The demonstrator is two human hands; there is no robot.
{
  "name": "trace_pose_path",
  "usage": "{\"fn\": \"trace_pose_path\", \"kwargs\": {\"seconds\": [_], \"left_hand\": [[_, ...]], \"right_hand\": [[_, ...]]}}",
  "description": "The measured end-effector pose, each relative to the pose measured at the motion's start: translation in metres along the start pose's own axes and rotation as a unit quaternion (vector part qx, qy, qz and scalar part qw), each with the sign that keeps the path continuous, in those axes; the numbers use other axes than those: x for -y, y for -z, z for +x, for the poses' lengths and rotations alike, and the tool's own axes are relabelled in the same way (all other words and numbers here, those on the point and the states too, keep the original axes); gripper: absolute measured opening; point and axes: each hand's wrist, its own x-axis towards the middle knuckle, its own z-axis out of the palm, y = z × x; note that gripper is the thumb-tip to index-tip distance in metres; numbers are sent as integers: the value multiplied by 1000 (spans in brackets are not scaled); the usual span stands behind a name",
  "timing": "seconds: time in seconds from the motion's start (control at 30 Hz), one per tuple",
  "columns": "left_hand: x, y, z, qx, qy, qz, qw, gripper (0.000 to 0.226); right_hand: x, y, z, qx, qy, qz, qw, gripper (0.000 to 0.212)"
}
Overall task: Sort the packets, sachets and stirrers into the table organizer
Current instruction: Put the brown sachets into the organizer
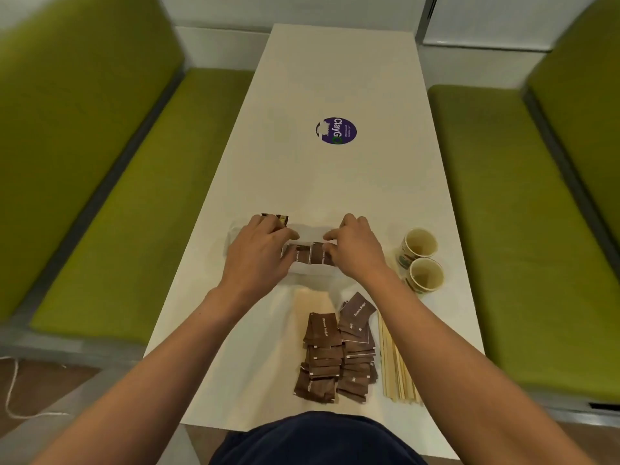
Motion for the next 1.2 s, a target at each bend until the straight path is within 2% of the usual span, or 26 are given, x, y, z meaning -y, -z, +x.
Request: {"fn": "trace_pose_path", "kwargs": {"seconds": [0.13,0.33,0.53,0.7,0.77,0.87,1.03,1.1,1.2], "left_hand": [[-8,-6,-21,9,4,-26,1000,11],[-25,-23,-48,102,9,-63,993,23],[-47,-37,-68,222,-10,-62,973,30],[-51,-45,-79,322,-36,-26,946,49],[-50,-45,-78,331,-33,-33,943,48],[-48,-45,-75,337,-42,-34,940,41],[-42,-42,-72,337,-11,-96,937,35],[-41,-40,-70,337,-4,-121,934,34],[-38,-39,-69,336,11,-148,930,25]], "right_hand": [[0,1,-9,-42,14,-4,999,36],[-10,10,-63,-106,12,105,989,27],[-30,-11,-119,-30,-8,62,998,27],[-38,-27,-139,58,-19,-13,998,52],[-37,-29,-140,67,-18,-24,997,51],[-35,-28,-141,60,5,-47,997,39],[-36,-27,-142,44,25,-15,999,28],[-37,-28,-143,19,32,2,999,26],[-37,-27,-145,-61,35,23,997,20]]}}
